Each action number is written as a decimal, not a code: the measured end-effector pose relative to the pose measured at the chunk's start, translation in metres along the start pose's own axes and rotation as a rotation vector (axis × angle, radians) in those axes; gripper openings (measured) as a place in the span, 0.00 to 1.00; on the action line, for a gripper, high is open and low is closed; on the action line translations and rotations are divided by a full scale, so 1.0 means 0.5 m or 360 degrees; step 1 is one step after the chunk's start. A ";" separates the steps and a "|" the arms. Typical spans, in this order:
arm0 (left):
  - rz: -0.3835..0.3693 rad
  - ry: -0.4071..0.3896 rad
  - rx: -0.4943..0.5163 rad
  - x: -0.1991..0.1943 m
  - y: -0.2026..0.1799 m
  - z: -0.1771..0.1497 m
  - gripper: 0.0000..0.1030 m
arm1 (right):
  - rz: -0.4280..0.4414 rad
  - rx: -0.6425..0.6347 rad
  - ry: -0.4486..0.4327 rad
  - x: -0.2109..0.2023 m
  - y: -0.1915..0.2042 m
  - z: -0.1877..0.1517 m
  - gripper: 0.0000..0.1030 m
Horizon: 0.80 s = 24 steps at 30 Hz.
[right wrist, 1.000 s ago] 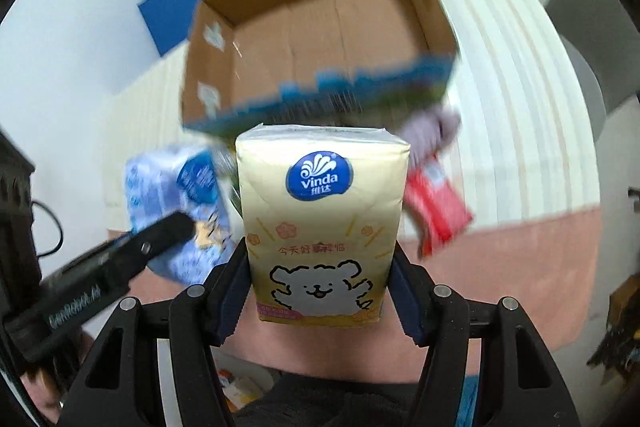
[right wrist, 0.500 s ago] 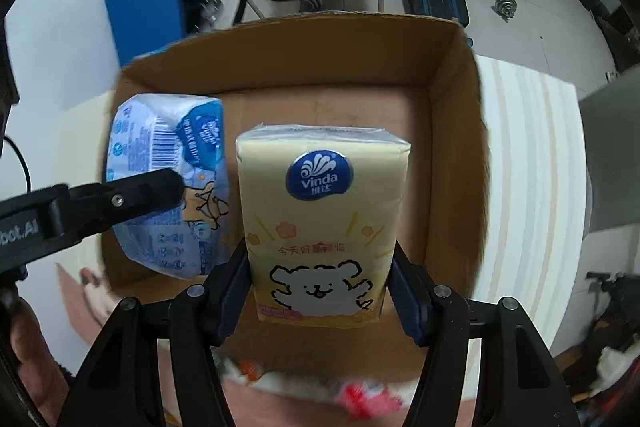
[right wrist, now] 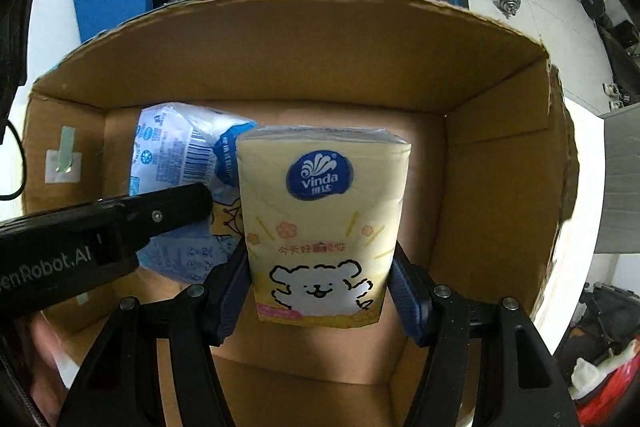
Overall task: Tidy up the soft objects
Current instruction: 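Carry both packs into the cardboard box and open both grippers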
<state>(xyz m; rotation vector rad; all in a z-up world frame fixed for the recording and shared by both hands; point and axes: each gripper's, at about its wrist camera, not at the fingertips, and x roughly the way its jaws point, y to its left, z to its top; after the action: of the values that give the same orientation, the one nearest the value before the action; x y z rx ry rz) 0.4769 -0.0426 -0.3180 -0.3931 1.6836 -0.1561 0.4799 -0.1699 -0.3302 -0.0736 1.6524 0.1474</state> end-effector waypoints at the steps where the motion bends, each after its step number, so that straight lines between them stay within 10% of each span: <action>1: 0.0033 -0.0014 0.0032 -0.006 -0.005 -0.002 0.33 | -0.0003 0.0003 0.0003 0.005 0.000 0.003 0.64; 11: 0.0172 -0.0173 0.0143 -0.088 -0.014 -0.046 0.91 | -0.0027 0.0028 -0.0047 -0.044 -0.003 -0.021 0.85; 24: 0.0311 -0.0452 0.0204 -0.207 -0.005 -0.170 0.99 | -0.0034 0.0085 -0.0309 -0.165 0.028 -0.126 1.00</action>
<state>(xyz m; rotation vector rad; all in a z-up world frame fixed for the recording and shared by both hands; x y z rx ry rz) 0.4046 -0.0195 -0.2077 -0.1447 1.4135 -0.0598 0.4233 -0.1683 -0.2423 -0.0350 1.4607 0.0908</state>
